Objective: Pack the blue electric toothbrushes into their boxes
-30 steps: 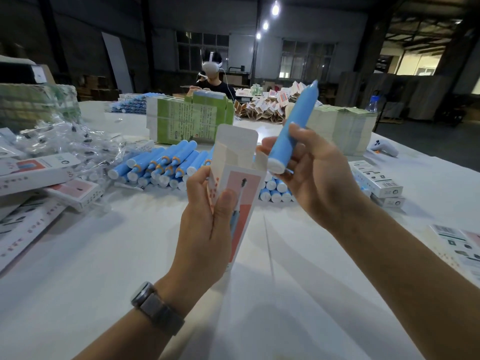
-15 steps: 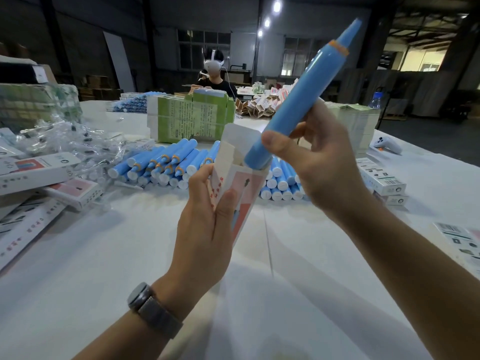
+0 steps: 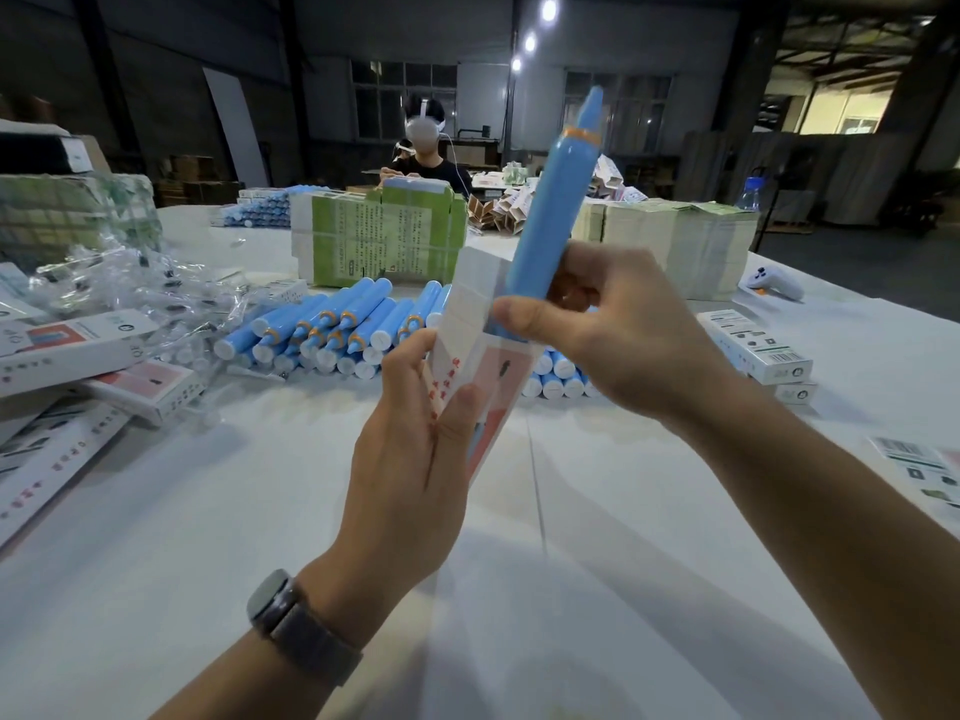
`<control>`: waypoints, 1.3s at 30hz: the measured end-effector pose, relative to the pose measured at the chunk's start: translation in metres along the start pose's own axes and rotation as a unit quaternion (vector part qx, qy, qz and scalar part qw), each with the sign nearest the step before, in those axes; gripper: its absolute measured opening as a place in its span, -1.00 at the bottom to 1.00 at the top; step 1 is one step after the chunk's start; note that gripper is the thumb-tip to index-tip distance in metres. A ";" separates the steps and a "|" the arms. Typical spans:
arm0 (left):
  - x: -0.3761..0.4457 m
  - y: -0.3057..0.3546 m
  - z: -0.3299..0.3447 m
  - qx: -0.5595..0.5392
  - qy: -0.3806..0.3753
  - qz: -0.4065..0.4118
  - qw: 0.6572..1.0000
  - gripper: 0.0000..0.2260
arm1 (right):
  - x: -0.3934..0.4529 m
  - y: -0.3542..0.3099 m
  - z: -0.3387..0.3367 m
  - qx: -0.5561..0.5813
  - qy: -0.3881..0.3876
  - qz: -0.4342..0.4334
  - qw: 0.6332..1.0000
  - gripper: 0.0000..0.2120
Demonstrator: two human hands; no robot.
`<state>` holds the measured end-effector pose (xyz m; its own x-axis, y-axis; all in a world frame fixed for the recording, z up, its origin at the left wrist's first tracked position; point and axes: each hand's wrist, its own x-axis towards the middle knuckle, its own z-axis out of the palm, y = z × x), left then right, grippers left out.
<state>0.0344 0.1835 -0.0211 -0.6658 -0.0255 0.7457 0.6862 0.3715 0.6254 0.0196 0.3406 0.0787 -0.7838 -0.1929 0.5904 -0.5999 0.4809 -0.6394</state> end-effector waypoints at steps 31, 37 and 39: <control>0.002 -0.004 -0.002 -0.022 0.029 -0.017 0.999 -0.71 | -0.013 0.020 0.032 0.080 0.062 -0.078 0.992 -0.90; 0.008 -0.005 -0.009 -0.058 0.048 -0.052 0.996 -0.82 | -0.012 0.022 0.038 0.107 0.067 -0.079 0.989 -0.87; 0.012 -0.004 -0.015 -0.055 0.054 -0.052 0.996 -0.78 | -0.008 0.023 0.043 0.201 0.046 -0.039 0.978 -0.86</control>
<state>0.0282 0.1672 -0.0115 -0.7042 -0.1600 0.6918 0.6467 0.2578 0.7179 0.0056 0.3162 0.0378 -0.7267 -0.1293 0.6746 -0.6861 0.0890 -0.7221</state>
